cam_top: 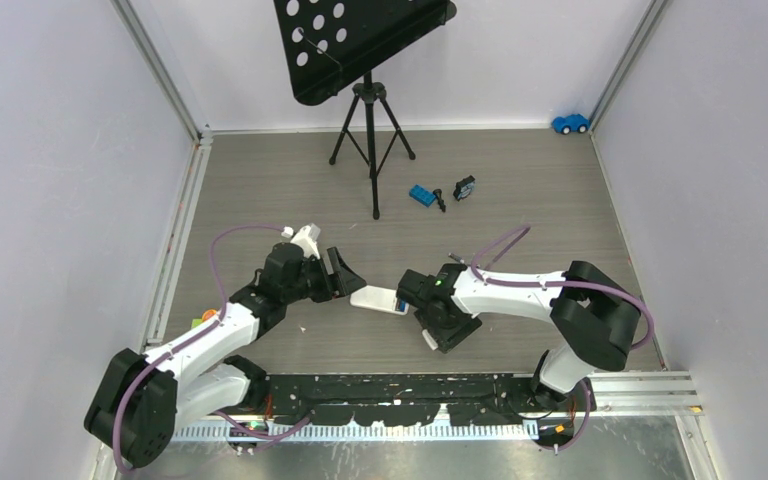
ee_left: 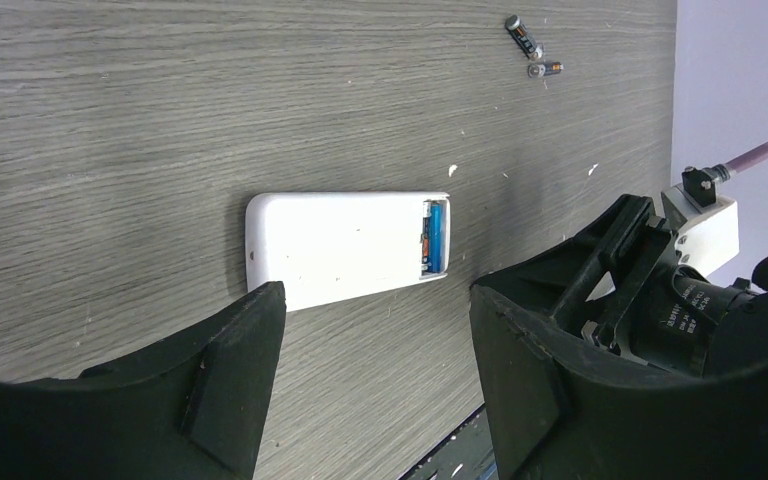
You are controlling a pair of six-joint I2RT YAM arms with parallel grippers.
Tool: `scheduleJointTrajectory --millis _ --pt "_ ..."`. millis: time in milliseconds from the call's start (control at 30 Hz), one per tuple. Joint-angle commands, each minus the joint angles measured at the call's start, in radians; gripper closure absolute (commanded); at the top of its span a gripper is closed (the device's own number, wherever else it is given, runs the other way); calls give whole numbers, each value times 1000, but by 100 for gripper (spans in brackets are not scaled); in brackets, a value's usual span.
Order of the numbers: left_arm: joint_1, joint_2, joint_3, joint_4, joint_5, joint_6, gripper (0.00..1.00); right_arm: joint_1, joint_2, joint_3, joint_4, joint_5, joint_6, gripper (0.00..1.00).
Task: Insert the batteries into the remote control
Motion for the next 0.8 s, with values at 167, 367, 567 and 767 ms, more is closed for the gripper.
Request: scheduleJointTrajectory --millis 167,367,567,767 --pt "-3 -6 1 24 -14 20 31 4 25 -16 -6 51 29 42" --pt "-3 -3 2 24 -14 23 31 4 26 -25 11 91 -23 54" --pt "-3 13 15 20 11 39 30 3 -23 37 107 296 -387 56" --pt "-3 26 66 -29 85 56 29 4 -96 12 344 314 -940 56"
